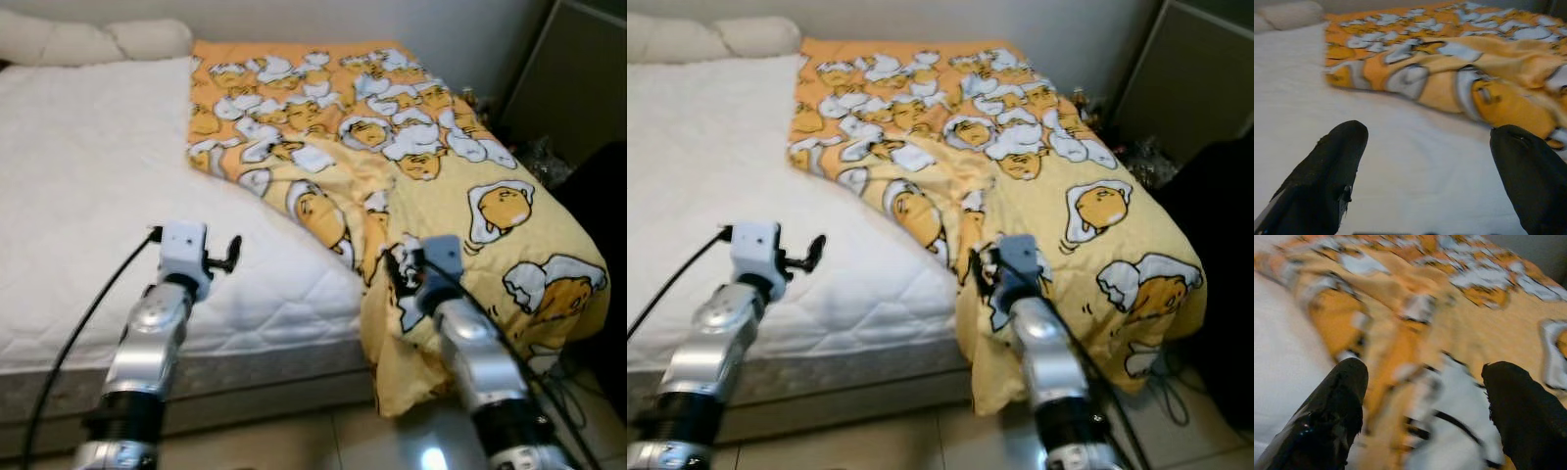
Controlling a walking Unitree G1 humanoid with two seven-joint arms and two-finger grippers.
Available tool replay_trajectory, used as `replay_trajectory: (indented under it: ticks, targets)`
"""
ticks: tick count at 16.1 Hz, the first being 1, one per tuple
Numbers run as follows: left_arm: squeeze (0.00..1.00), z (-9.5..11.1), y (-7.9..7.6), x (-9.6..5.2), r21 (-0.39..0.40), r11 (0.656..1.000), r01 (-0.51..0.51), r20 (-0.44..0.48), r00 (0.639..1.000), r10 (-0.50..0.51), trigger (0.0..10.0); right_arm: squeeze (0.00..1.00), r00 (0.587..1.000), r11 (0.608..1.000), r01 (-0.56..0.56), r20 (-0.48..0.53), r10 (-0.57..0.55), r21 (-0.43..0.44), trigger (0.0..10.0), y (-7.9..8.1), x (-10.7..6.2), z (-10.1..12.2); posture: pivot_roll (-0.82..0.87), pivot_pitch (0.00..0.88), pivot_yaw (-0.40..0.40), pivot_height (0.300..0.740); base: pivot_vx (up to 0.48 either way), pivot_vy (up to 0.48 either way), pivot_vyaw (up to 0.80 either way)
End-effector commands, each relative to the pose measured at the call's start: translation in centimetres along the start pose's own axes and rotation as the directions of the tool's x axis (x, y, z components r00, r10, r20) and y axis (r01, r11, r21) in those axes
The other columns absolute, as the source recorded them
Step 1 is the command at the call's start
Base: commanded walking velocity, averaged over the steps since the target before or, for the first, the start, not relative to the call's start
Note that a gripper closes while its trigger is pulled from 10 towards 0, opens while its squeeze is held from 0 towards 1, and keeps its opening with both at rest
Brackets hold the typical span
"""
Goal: Clean up the room
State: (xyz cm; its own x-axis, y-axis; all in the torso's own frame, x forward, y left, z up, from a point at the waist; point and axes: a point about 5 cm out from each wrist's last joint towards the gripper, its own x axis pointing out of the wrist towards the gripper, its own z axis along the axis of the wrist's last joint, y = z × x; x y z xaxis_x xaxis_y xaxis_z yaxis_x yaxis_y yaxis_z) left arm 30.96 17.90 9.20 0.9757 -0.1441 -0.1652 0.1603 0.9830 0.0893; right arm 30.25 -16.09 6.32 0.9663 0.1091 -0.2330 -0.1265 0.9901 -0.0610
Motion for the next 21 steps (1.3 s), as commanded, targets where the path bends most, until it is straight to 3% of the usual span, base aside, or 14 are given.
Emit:
replay_trajectory:
  ticks: [1,9,10,11,13,16,17,18,21]
  targets:
    - [0.0,0.3,0.0,0.1,0.012,1.0,0.007,0.004,1.0,-0.007,10.0,0.0,1.0,1.0,0.0,0.007,0.0,0.009,10.0,0.1,0.2,0.4,0.05,0.0,-0.025,0.74,0.319,0.0,0.0]
    - [0.0,0.1,-0.1,0.1,0.015,1.0,0.017,-0.005,1.0,-0.017,10.0,0.0,1.0,1.0,0.008,-0.021,-0.008,0.029,10.0,0.1,0.2,-0.1,0.05,0.0,-0.025,0.74,0.303,0.0,0.0]
    - [0.0,-0.1,-0.3,0.1,0.02,0.999,0.033,-0.018,0.999,-0.033,10.0,0.27,1.0,0.998,-0.005,-0.031,0.007,0.06,10.0,0.2,0.2,-0.3,0.05,0.0,-0.025,0.74,0.0,0.0,0.0]
    - [0.0,-0.6,-0.7,-0.2,0.062,0.994,0.088,-0.047,0.995,-0.085,10.0,1.0,0.998,0.999,-0.011,-0.066,0.014,0.042,10.0,0.1,0.2,-0.7,0.05,0.0,-0.022,0.74,0.0,0.0,0.0]
    - [0.0,-1.0,-1.5,-0.7,0.106,0.972,0.211,-0.079,0.976,-0.204,10.0,1.0,0.991,1.0,-0.02,-0.133,0.02,-0.004,10.0,0.0,0.6,-1.5,0.05,0.0,-0.022,0.74,0.0,0.0,0.0]
    - [0.0,-1.2,-2.0,-1.3,0.157,0.935,0.318,-0.113,0.946,-0.303,10.0,1.0,0.984,1.0,0.002,-0.18,-0.005,-0.02,10.0,-0.4,1.4,-1.9,0.06,0.0,-0.022,0.74,0.0,0.0,0.0]
    - [0.0,-1.3,-1.9,-1.7,0.195,0.908,0.371,-0.143,0.927,-0.348,10.0,1.0,0.977,0.998,0.013,-0.212,-0.024,-0.055,10.0,-0.6,1.9,-2.0,0.07,0.0,-0.024,0.74,0.0,0.0,0.0]
    - [0.0,-1.3,-1.7,-2.1,0.21,0.886,0.413,-0.17,0.908,-0.383,10.0,0.0,0.967,0.993,-0.002,-0.254,-0.027,-0.115,10.0,-0.6,2.4,-2.3,0.08,0.0,-0.024,0.74,0.0,0.0,0.0]
    - [0.0,-1.3,-1.6,-2.6,0.231,0.853,0.468,-0.201,0.881,-0.429,10.0,0.0,0.945,0.975,0.021,-0.314,-0.091,-0.22,10.0,-1.6,2.6,-3.0,0.09,0.0,-0.026,0.74,0.0,0.0,0.0]
